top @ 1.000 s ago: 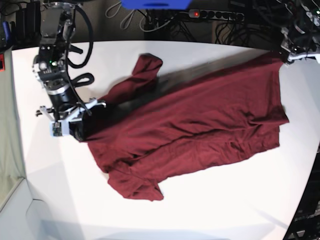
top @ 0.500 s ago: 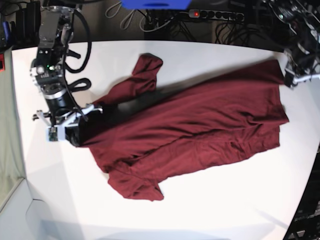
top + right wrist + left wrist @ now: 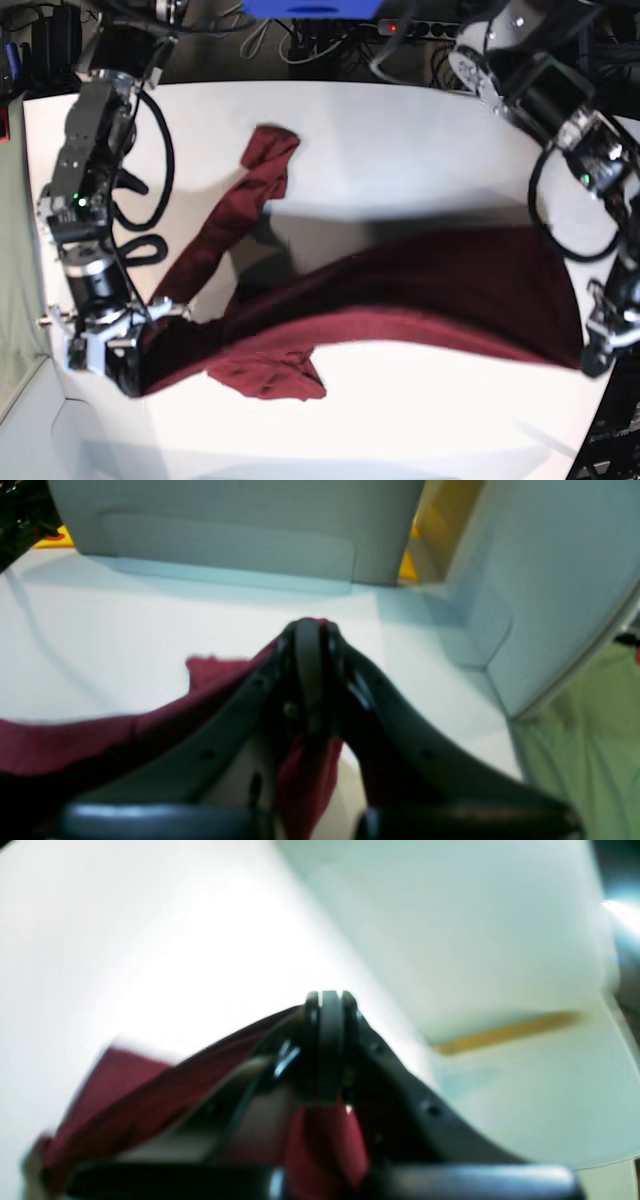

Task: Layout the t-shirt on the table in an organized manner, then fold the t-shirt properly
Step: 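Lift the shirt with both grippers and swing it toward the right gripper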

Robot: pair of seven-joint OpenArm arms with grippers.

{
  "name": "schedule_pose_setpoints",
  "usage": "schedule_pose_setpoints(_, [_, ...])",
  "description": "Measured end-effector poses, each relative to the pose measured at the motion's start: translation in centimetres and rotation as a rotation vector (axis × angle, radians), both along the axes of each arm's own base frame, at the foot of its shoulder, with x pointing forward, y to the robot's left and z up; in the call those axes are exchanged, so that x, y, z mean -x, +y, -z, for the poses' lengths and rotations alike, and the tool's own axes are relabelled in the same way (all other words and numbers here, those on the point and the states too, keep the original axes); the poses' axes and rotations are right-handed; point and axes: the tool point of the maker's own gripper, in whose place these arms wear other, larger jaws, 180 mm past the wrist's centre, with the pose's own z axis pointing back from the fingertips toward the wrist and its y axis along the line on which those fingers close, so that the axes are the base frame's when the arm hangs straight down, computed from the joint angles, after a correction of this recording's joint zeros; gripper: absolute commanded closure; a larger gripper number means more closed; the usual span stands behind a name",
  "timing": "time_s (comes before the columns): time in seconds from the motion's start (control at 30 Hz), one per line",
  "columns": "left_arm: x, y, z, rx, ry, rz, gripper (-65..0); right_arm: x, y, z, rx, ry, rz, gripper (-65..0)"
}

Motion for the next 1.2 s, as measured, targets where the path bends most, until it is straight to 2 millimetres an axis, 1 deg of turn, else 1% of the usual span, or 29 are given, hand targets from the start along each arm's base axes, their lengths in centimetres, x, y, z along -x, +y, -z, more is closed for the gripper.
schedule_pose_setpoints(0.07, [-1.5, -0.4, -2.1, -0.042, -0.03, 0.0, 0.0, -0.6, -0.3, -1.4, 0.013, -0.027, 0.002, 0.0])
schedule_pose_setpoints(0.13, [-3.3, -1.0, -3.7, -0.045, -0.054, 0.023, 0.0, -1.3, -0.9, -2.6, 0.037, -0.032, 0.011, 0.0])
schedule_pose_setpoints(0.23, [-6.2, -1.9, -6.5, -0.003, -0.103, 0.066, 0.0, -2.4, -1.4, -5.2, 0.053, -0.06, 0.024, 0.0])
schedule_pose_setpoints(0.27, [-7.0, -2.0, -7.6, 0.009, -0.124, 0.074, 0.0, -2.7, -1.5, -6.3, 0.056, -0.084, 0.023, 0.0])
schedule_pose_setpoints(0.3, [-7.9, -2.1, -9.0, 0.028, -0.152, 0.086, 0.0, -2.9, -1.7, -7.0, 0.062, -0.093, 0.028, 0.0])
schedule_pose_setpoints(0.37, [-9.5, -1.9, -11.1, 0.058, -0.182, 0.091, 0.0, -3.3, -2.0, -8.3, 0.071, -0.115, 0.039, 0.0])
schedule_pose_setpoints(0.47, [-11.5, -1.6, -14.3, 0.033, -0.22, 0.087, 0.0, -3.4, -2.5, -9.3, 0.063, -0.122, 0.052, 0.0])
schedule_pose_setpoints(0.53, [-11.7, -2.1, -16.1, 0.008, -0.248, 0.107, 0.0, -3.2, -3.7, -9.3, 0.052, -0.122, 0.084, 0.0])
schedule_pose_setpoints(0.6, [-11.4, -2.1, -17.0, -0.003, -0.271, 0.11, 0.0, -2.9, -4.8, -9.0, 0.045, -0.115, 0.114, 0.0])
schedule_pose_setpoints(0.67, [-10.7, -2.3, -16.7, -0.026, -0.257, 0.116, 0.0, -2.3, -5.8, -7.5, 0.035, -0.084, 0.137, 0.0])
schedule_pose_setpoints(0.73, [-10.0, -2.5, -15.7, -0.042, -0.244, 0.121, 0.0, -1.7, -6.5, -5.6, 0.035, -0.036, 0.156, 0.0])
schedule_pose_setpoints(0.8, [-8.9, -2.5, -13.5, -0.068, -0.199, 0.114, 0.0, -1.1, -6.6, -3.7, 0.028, 0.007, 0.156, 0.0])
schedule_pose_setpoints(0.83, [-8.3, -2.4, -12.6, -0.071, -0.184, 0.106, 0.0, -0.8, -6.6, -3.1, 0.022, 0.019, 0.156, 0.0])
schedule_pose_setpoints(0.9, [-6.9, -3.2, -10.7, -0.077, -0.17, 0.137, 0.0, -0.1, -6.6, -1.7, 0.022, 0.049, 0.161, 0.0])
schedule_pose_setpoints(0.97, [-5.3, -2.9, -8.7, -0.06, -0.154, 0.132, 0.0, 0.6, -6.3, 0.1, 0.009, 0.09, 0.158, 0.0])
schedule_pose_setpoints(1.03, [-3.7, -1.8, -5.8, -0.025, -0.113, 0.105, 0.0, 1.3, -6.2, 1.8, 0.007, 0.137, 0.156, 0.0])
schedule_pose_setpoints(1.1, [-2.1, -0.6, -2.1, 0.012, -0.041, 0.073, 0.0, 1.9, -6.2, 3.1, 0.013, 0.171, 0.157, 0.0])
schedule_pose_setpoints(1.2, [0.7, 0.3, 3.7, 0.071, 0.075, 0.057, 0.0, 3.0, -5.8, 4.8, 0.01, 0.198, 0.146, 0.0])
